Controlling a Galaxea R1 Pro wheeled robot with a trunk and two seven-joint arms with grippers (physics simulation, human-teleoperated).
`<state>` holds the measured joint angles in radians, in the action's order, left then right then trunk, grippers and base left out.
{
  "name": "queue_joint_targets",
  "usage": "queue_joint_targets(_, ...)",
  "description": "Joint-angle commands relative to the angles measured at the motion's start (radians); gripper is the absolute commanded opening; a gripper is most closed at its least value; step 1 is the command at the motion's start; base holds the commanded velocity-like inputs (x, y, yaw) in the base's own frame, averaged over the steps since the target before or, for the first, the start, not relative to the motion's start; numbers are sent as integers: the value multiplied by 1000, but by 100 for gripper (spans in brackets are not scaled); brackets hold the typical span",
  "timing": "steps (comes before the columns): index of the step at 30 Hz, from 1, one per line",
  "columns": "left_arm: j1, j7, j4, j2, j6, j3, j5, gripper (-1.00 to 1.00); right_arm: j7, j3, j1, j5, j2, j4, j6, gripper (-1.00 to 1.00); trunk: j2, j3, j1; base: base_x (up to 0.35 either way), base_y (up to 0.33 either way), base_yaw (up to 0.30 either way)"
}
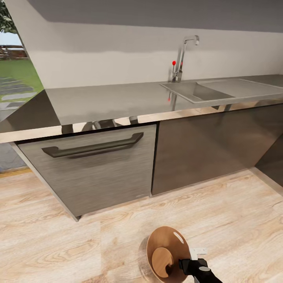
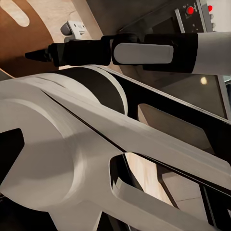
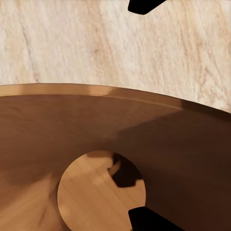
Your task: Put the three can of soda from the living room inside the tash can in the kitchen.
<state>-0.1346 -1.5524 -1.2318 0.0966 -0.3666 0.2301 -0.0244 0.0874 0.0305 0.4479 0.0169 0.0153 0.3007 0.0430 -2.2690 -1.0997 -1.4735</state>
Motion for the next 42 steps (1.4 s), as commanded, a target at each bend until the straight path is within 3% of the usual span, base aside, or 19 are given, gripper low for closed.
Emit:
queue_joint_targets(1, 0, 0, 0, 0, 0, 0, 0, 100, 0, 0, 0, 0, 0, 0, 0, 100, 0, 0, 0, 0, 0, 0)
queue_joint_targets(14, 0, 0, 0, 0, 0, 0, 0, 100, 0, -1, 0, 0, 0, 0, 0, 100, 0, -7, 0, 0, 0, 0)
queue_joint_targets(15, 0, 0, 0, 0, 0, 0, 0, 100, 0, -1, 0, 1, 0, 0, 0, -100, 0, -7, 0, 0, 0, 0)
queue_joint_targets(37, 0, 0, 0, 0, 0, 0, 0, 100, 0, -1, 0, 0, 0, 0, 0, -100, 0, -7, 0, 0, 0, 0)
queue_joint_targets(42, 0, 0, 0, 0, 0, 0, 0, 100, 1, -4, 0, 0, -1, 97, 6, -100, 0, -7, 0, 0, 0, 0)
